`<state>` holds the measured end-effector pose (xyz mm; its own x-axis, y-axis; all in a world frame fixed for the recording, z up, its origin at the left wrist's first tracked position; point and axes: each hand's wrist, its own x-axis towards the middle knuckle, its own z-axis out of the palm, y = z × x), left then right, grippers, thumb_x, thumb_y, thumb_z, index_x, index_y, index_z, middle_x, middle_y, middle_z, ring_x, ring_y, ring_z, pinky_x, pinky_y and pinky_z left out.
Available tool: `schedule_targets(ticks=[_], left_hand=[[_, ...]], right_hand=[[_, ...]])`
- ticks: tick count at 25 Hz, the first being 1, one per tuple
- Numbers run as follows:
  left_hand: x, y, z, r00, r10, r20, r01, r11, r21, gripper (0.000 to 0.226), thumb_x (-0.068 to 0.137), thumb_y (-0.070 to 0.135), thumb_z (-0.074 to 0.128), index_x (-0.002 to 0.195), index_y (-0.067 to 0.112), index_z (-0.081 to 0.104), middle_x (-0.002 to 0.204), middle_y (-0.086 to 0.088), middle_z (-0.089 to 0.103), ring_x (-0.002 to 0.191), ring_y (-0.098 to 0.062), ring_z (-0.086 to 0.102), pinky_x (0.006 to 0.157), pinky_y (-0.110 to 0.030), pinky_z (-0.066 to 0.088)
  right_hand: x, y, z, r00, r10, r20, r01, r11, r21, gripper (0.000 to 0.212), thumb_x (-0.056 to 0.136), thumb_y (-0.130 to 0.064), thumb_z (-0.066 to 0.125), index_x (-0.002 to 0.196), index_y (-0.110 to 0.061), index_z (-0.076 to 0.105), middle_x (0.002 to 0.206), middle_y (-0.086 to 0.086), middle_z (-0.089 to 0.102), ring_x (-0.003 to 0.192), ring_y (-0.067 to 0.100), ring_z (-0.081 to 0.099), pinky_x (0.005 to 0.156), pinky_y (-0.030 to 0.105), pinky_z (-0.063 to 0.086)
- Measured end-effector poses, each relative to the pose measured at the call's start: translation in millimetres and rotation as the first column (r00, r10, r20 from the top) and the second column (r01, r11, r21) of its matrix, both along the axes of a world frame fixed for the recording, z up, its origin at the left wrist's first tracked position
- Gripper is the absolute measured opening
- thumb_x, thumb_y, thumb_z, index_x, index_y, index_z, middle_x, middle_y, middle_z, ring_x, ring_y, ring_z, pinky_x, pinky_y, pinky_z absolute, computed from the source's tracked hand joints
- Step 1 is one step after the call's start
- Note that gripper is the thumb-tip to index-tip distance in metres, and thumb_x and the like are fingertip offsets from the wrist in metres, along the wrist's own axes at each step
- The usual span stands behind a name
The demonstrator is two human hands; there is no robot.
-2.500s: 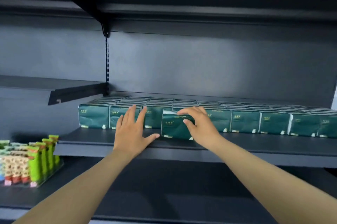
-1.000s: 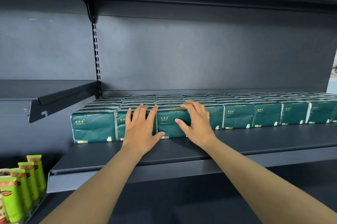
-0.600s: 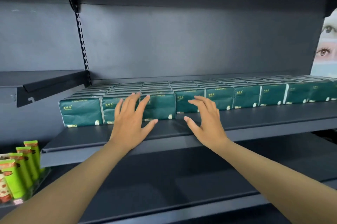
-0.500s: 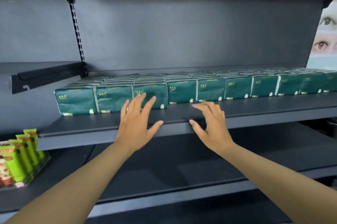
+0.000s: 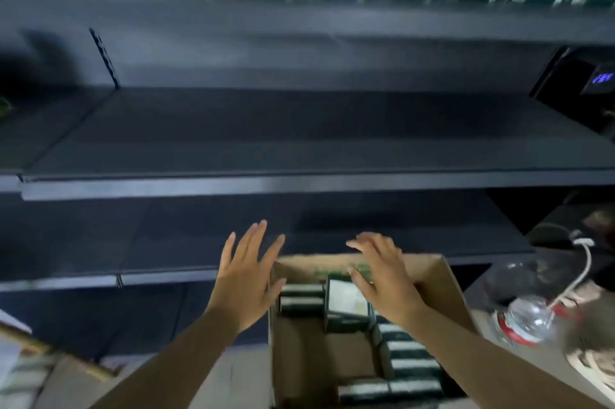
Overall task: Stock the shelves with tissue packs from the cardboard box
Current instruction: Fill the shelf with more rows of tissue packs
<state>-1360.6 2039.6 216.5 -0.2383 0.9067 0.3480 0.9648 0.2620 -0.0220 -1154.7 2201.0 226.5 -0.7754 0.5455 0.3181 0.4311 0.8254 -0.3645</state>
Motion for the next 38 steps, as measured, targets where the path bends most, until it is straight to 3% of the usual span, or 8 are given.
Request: schedule_targets(ticks=[5,8,10,12,18,24,30,38], left_hand=[[58,-31,-129,0.946,0.236,0.222,-0.158,0.934,-0.319,0.056,0.084,0.056,0.05,0.124,0.017,0.06,0.13,-0.017,0.054,0.118,-0.033,0.054,0.098,-0.059,0.04],[78,-36,-171,0.927,0.301,0.224,-0.206,0.907,-0.367,0.062,0.092,0.058,0.024,0.132,0.018,0.051,0.141,-0.019,0.045,0.124,-0.033,0.051,0.101,-0.057,0.032],[84,-37,-179,0.911,0.338,0.237,-0.241,0.901,-0.36,0.066,0.094,0.06,0.02,0.143,0.019,0.037,0.154,-0.018,0.022,0.138,-0.031,0.033,0.109,-0.053,0.016],[86,-37,-182,0.902,0.35,0.253,-0.251,0.902,-0.352,0.071,0.091,0.062,0.017,0.148,0.021,0.029,0.158,-0.016,0.008,0.142,-0.03,0.022,0.111,-0.05,0.006],[86,-37,-184,0.918,0.302,0.258,-0.238,0.938,-0.252,0.06,0.091,0.055,0.028,0.133,0.018,0.049,0.151,-0.021,0.026,0.13,-0.039,0.043,0.103,-0.057,0.02],[88,-35,-189,0.917,0.288,0.277,-0.248,0.954,-0.169,0.05,0.088,0.048,0.043,0.127,0.017,0.054,0.149,-0.022,0.03,0.126,-0.043,0.046,0.1,-0.062,0.028],[88,-37,-191,0.891,0.316,0.325,-0.257,0.943,-0.21,0.058,0.09,0.056,0.03,0.125,0.02,0.057,0.154,-0.017,0.024,0.132,-0.039,0.039,0.106,-0.059,0.023],[89,-36,-192,0.909,0.3,0.289,-0.261,0.951,-0.165,0.055,0.09,0.053,0.032,0.123,0.018,0.059,0.152,-0.019,0.027,0.132,-0.038,0.041,0.105,-0.058,0.023]], right_hand=[[55,-18,-121,0.971,0.075,0.226,0.014,0.93,-0.368,0.026,0.093,-0.032,0.051,0.116,-0.023,0.057,0.111,-0.007,0.056,0.109,0.009,0.047,0.088,0.014,0.034],[75,-26,-173,0.891,0.208,0.404,0.097,0.782,-0.616,0.016,0.093,-0.024,0.055,0.106,-0.026,0.065,0.102,-0.013,0.062,0.098,0.004,0.057,0.085,0.014,0.042],[81,-28,-195,0.831,0.275,0.483,0.163,0.71,-0.685,0.016,0.093,-0.024,0.055,0.102,-0.029,0.067,0.101,-0.017,0.061,0.097,0.003,0.056,0.086,0.018,0.042],[82,-25,-209,0.784,0.314,0.536,0.201,0.689,-0.697,0.019,0.094,-0.029,0.054,0.109,-0.029,0.067,0.109,-0.016,0.06,0.102,0.005,0.055,0.086,0.017,0.037],[78,-16,-237,0.764,0.289,0.577,0.29,0.646,-0.707,0.021,0.09,-0.02,0.061,0.11,-0.023,0.069,0.124,-0.006,0.061,0.117,0.014,0.053,0.109,0.021,0.03],[80,-9,-241,0.75,0.333,0.572,0.276,0.628,-0.727,0.023,0.094,-0.019,0.053,0.111,-0.025,0.069,0.129,-0.008,0.058,0.12,0.013,0.05,0.092,0.007,0.027],[77,2,-250,0.79,0.307,0.53,0.272,0.599,-0.753,0.041,0.087,-0.011,0.064,0.118,-0.037,0.06,0.143,-0.006,0.044,0.134,0.016,0.037,0.113,0.029,0.027],[73,3,-250,0.765,0.329,0.553,0.113,0.777,-0.619,0.058,0.086,0.003,0.055,0.129,-0.035,0.052,0.148,-0.006,0.037,0.137,0.017,0.033,0.111,0.023,0.022]])
